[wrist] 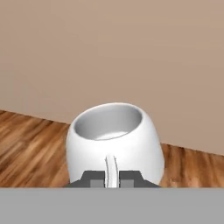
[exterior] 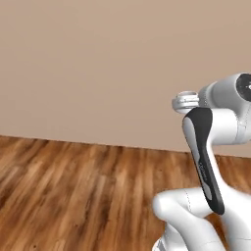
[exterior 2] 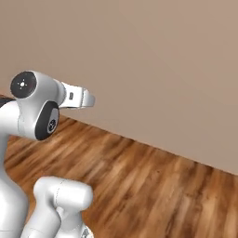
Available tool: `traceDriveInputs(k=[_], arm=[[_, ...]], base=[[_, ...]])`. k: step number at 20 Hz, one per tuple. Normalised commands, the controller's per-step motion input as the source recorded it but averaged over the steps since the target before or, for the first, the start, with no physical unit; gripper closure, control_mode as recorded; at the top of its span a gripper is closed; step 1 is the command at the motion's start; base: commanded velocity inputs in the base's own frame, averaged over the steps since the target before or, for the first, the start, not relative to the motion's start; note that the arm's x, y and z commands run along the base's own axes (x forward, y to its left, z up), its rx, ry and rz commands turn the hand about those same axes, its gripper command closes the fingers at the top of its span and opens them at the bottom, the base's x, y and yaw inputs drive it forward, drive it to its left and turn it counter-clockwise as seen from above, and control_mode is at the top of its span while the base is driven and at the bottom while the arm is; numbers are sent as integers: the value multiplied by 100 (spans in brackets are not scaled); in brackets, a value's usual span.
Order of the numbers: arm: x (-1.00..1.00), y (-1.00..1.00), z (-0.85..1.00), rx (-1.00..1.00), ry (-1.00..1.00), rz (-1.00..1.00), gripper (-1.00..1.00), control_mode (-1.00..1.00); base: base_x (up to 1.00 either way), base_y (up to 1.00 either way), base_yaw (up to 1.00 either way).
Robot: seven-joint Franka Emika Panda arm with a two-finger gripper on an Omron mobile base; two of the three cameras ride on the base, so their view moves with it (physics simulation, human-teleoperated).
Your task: There is a tray on the dining counter. Grab the cup, mug, and pitcher and place them on the tray. The pitcher may be placed next to the tray if it cannot fit the tray.
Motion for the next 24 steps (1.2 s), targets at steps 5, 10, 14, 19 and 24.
traceDriveInputs(k=[5,10,14,19,24], arm=[[0,0,0,0,0,0,100,100],[0,0,0,0,0,0,100,100],[0,0,0,0,0,0,100,100],[0,0,0,0,0,0,100,100],[0,0,0,0,0,0,100,100]], base=[[100,0,53],[100,0,56],[100,0,57],[100,0,59],[100,0,64]])
